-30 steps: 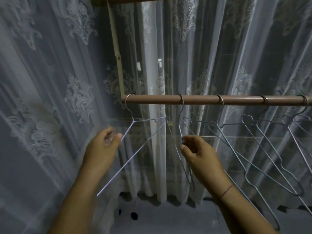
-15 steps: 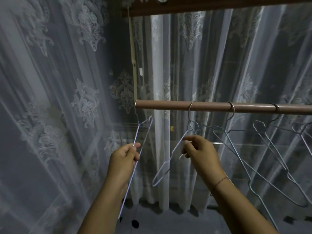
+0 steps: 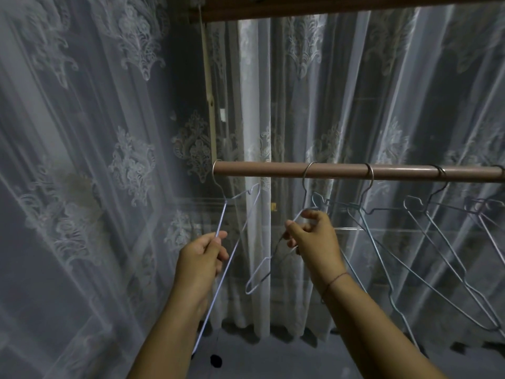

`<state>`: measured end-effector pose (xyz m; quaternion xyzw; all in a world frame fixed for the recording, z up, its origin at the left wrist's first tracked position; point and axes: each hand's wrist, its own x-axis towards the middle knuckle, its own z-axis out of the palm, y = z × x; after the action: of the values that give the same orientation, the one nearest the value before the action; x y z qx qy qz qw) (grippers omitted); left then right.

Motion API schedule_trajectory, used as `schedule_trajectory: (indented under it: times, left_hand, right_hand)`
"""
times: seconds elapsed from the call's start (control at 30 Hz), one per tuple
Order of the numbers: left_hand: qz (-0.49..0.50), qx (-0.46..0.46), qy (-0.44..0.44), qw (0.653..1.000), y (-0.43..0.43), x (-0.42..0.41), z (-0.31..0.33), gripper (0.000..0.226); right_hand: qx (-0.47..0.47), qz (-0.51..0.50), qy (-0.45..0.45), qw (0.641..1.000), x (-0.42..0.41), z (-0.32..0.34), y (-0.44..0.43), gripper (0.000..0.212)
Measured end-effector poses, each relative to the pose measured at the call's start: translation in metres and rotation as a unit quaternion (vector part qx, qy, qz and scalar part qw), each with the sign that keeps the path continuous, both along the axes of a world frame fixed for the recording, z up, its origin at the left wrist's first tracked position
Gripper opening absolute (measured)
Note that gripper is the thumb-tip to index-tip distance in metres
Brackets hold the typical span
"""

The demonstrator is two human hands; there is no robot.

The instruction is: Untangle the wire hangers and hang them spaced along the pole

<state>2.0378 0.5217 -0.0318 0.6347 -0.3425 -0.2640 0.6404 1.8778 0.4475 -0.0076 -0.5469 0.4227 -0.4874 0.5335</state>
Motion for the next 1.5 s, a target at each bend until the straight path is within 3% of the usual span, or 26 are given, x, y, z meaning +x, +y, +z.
schedule_trajectory:
  times: [0.33, 0.73, 0.83, 0.9, 1.0, 1.1, 1.2, 1.33, 1.5]
  left_hand:
    - [0.006, 0.013, 0.007, 1.000, 0.002, 0.002, 0.003, 0.021]
    - [0.029, 0.005, 0.004, 1.000, -0.001, 0.002, 0.002, 0.020]
    - [0.063, 0.009, -0.029, 0.998, -0.003, 0.002, 0.002, 0.024]
    - [0.107, 0.017, -0.065, 0.992, -0.001, -0.001, 0.006, 0.039]
    - [0.161, -0.040, -0.148, 0.975, 0.008, -0.019, 0.023, 0.041]
    - [0.105, -0.092, -0.183, 0.973, 0.009, -0.048, 0.036, 0.023]
    - [0.011, -0.028, -0.184, 0.982, -0.006, -0.065, 0.033, 0.023]
    - [-0.139, 0.088, -0.109, 0.980, -0.027, -0.076, 0.024, 0.027]
    - [-0.155, 0.089, -0.091, 0.980, -0.038, -0.085, 0.018, 0.020]
  right_hand:
    - [-0.021, 0.066, 0.049, 0.996, 0.000, 0.004, 0.006, 0.031]
    - [-0.042, 0.041, 0.096, 0.994, -0.006, 0.000, 0.000, 0.034]
    - [-0.048, 0.027, 0.114, 0.992, -0.010, 0.000, -0.001, 0.034]
    - [-0.050, 0.017, 0.127, 0.991, -0.015, 0.000, -0.001, 0.034]
    - [-0.071, -0.001, 0.141, 0.988, -0.029, 0.005, 0.005, 0.033]
    - [-0.177, -0.091, 0.157, 0.967, -0.049, 0.013, 0.012, 0.025]
    - [-0.256, -0.198, 0.220, 0.920, -0.069, 0.016, 0.007, 0.024]
    - [-0.204, -0.197, 0.311, 0.907, -0.086, 0.007, -0.005, 0.033]
    - [-0.166, -0.218, 0.319, 0.907, -0.097, 0.004, -0.010, 0.036]
